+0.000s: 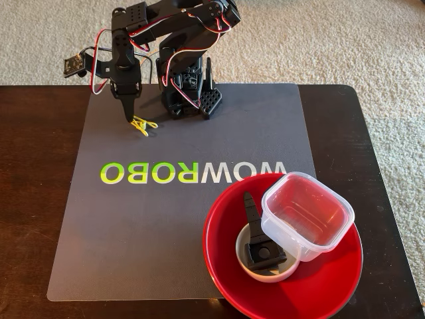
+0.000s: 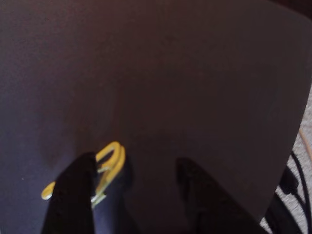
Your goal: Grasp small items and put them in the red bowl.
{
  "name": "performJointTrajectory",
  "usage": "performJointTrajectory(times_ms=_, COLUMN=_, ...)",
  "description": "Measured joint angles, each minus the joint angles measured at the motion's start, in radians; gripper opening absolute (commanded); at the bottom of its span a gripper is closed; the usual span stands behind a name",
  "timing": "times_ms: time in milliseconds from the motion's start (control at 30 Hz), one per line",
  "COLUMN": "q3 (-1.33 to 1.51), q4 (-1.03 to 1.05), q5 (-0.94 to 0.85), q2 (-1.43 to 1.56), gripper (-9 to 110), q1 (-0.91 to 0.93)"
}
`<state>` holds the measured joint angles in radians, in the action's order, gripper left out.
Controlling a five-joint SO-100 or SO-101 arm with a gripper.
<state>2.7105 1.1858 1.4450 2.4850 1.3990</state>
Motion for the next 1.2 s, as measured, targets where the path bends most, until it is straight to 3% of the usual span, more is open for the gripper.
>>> performJointTrajectory(times_ms=467, q3=0.055, q4=0.003, q5=-0.354, q2=0.075, gripper=19, q1=-0.215)
performJointTrajectory(times_ms=567, q3=0.081, q4=0.003, q5=-0.405, q2=0.104, gripper=14, q1=-0.259)
performJointTrajectory(times_ms=733, q3=0.092, q4=0.002, q5=-0.433, q2=0.127, gripper=0, q1=-0.293)
performJointTrajectory(times_ms=1200, q3=0.089, q4=-0.005, q5=-0.44, q2=0.124, gripper=0, q1=-0.334)
